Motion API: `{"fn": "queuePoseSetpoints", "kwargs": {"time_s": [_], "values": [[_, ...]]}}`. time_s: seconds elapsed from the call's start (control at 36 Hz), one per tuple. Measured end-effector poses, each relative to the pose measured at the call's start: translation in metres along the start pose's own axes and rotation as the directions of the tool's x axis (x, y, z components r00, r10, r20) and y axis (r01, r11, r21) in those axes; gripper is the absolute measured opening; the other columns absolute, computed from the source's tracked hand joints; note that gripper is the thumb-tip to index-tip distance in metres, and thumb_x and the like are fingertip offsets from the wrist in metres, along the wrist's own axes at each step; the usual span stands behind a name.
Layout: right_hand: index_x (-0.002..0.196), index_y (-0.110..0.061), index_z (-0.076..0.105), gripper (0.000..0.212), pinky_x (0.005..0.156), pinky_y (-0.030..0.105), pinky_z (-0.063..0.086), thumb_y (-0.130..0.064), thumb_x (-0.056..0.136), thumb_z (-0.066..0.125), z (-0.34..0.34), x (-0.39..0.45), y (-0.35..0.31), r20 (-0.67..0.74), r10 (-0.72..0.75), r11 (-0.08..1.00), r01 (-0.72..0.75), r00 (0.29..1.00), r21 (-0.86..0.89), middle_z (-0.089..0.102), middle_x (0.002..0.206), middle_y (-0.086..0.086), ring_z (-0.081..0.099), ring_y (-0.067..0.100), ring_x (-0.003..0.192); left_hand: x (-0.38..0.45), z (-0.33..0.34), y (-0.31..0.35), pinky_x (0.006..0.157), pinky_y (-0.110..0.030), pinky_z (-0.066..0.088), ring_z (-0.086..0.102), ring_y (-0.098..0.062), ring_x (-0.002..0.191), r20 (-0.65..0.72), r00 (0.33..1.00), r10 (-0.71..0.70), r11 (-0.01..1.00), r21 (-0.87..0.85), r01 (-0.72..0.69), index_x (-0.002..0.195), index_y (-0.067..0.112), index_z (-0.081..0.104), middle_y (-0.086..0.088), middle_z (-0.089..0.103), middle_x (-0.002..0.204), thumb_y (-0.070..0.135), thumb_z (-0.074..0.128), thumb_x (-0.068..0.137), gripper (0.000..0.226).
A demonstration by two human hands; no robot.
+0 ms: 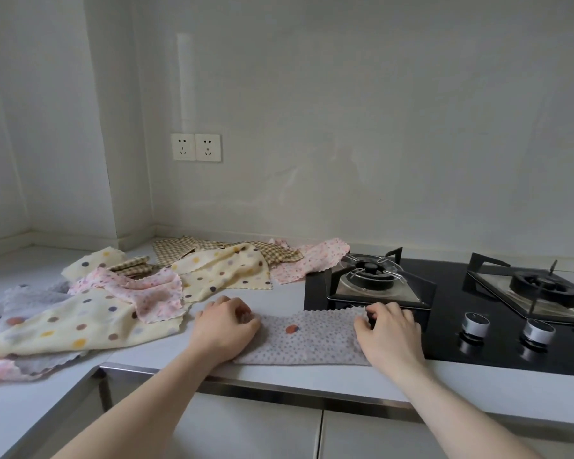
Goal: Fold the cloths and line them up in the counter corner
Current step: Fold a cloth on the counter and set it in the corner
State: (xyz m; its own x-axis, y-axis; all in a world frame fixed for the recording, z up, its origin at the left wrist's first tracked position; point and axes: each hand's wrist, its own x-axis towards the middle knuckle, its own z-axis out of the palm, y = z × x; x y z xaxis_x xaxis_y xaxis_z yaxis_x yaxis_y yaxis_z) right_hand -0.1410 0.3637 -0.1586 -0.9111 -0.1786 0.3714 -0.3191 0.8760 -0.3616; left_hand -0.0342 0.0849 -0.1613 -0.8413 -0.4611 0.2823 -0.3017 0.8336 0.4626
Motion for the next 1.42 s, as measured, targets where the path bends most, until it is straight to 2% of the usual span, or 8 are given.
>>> {"fn": "queuePoseSetpoints", "kwargs": {"time_s": [0.19, 0.36, 0.64, 0.83, 0.97, 1.06, 1.22, 1.42], "values": [[0.12, -0.028, 0.062, 0.032, 0.101, 0.04, 0.039, -0.044, 0.095, 0.05, -0.005, 0.001, -0.002, 0.111, 0.037, 0.999, -0.041, 0.993, 0.036, 0.061, 0.125, -0.003, 0.051, 0.025, 0.12, -0.004, 0.0, 0.004, 0.095, -0.036, 0.045, 0.06, -0.017, 0.101, 0.043, 0.999, 0.0, 1.0, -0.03, 0.001, 0.1, 0.035, 0.058, 0.014, 0.064, 0.098, 0.044, 0.06, 0.089, 0.015], [0.092, -0.03, 0.062, 0.013, 0.096, 0.04, 0.047, -0.039, 0.094, 0.053, -0.018, 0.005, -0.008, 0.219, 0.101, 0.983, -0.131, 0.971, 0.13, 0.065, 0.093, -0.01, 0.059, 0.022, 0.101, -0.004, 0.0, -0.001, 0.083, -0.031, 0.051, 0.063, -0.012, 0.093, 0.039, 0.999, 0.006, 0.992, -0.126, -0.001, 0.101, 0.037, 0.06, 0.017, 0.065, 0.09, 0.041, 0.064, 0.088, 0.015], [0.101, -0.019, 0.065, 0.01, 0.083, 0.031, 0.045, -0.025, 0.094, 0.061, -0.041, 0.019, -0.016, 0.225, 0.157, 0.871, -0.242, 0.962, 0.428, 0.067, 0.104, -0.001, 0.061, 0.02, 0.101, -0.005, -0.002, 0.002, 0.079, -0.029, 0.053, 0.063, -0.01, 0.087, 0.008, 1.0, -0.023, 0.98, -0.198, 0.024, 0.103, 0.036, 0.06, 0.018, 0.064, 0.085, 0.043, 0.068, 0.086, 0.02], [0.107, -0.02, 0.066, 0.025, 0.073, 0.027, 0.042, -0.019, 0.083, 0.073, -0.064, 0.024, -0.052, 0.198, 0.146, 0.854, -0.224, 0.969, 0.469, 0.063, 0.106, -0.002, 0.058, 0.018, 0.097, -0.007, -0.006, 0.001, 0.08, -0.03, 0.055, 0.065, -0.008, 0.087, 0.013, 0.999, -0.046, 0.956, -0.289, 0.047, 0.102, 0.035, 0.063, 0.016, 0.068, 0.088, 0.041, 0.07, 0.085, 0.02], [0.095, -0.017, 0.066, 0.014, 0.055, 0.024, 0.04, -0.016, 0.082, 0.07, -0.072, 0.022, -0.082, 0.254, 0.066, 0.835, -0.192, 0.965, 0.515, 0.065, 0.081, 0.0, 0.056, 0.015, 0.069, -0.008, -0.006, 0.0, 0.077, -0.028, 0.055, 0.064, -0.006, 0.085, 0.02, 0.998, -0.059, 0.95, -0.305, 0.063, 0.103, 0.035, 0.064, 0.016, 0.068, 0.089, 0.04, 0.067, 0.085, 0.019], [0.082, -0.014, 0.064, 0.004, 0.056, 0.027, 0.04, -0.012, 0.082, 0.068, -0.071, 0.021, -0.099, 0.282, 0.016, 0.818, -0.174, 0.959, 0.548, 0.062, 0.068, 0.003, 0.053, 0.019, 0.062, -0.007, -0.006, -0.001, 0.077, -0.029, 0.055, 0.064, -0.006, 0.086, 0.02, 0.997, -0.07, 0.945, -0.319, 0.073, 0.102, 0.036, 0.064, 0.017, 0.068, 0.089, 0.041, 0.066, 0.086, 0.017], [0.071, -0.019, 0.058, 0.016, 0.062, 0.033, 0.046, -0.014, 0.08, 0.071, -0.061, 0.011, -0.124, 0.306, -0.016, 0.798, -0.172, 0.952, 0.578, 0.062, 0.064, 0.001, 0.058, 0.021, 0.065, -0.006, -0.01, -0.002, 0.076, -0.029, 0.053, 0.064, -0.008, 0.085, 0.01, 0.996, -0.09, 0.923, -0.376, 0.088, 0.099, 0.035, 0.065, 0.015, 0.068, 0.088, 0.038, 0.066, 0.088, 0.012], [0.091, -0.015, 0.056, 0.019, 0.052, 0.027, 0.05, -0.011, 0.084, 0.073, -0.037, -0.001, -0.136, 0.415, -0.04, 0.744, -0.25, 0.909, 0.62, 0.068, 0.07, 0.006, 0.062, 0.016, 0.054, -0.007, -0.009, -0.001, 0.07, -0.027, 0.049, 0.065, -0.009, 0.085, 0.014, 0.993, -0.115, 0.912, -0.396, 0.111, 0.096, 0.036, 0.066, 0.01, 0.072, 0.089, 0.029, 0.059, 0.087, 0.013]]}}
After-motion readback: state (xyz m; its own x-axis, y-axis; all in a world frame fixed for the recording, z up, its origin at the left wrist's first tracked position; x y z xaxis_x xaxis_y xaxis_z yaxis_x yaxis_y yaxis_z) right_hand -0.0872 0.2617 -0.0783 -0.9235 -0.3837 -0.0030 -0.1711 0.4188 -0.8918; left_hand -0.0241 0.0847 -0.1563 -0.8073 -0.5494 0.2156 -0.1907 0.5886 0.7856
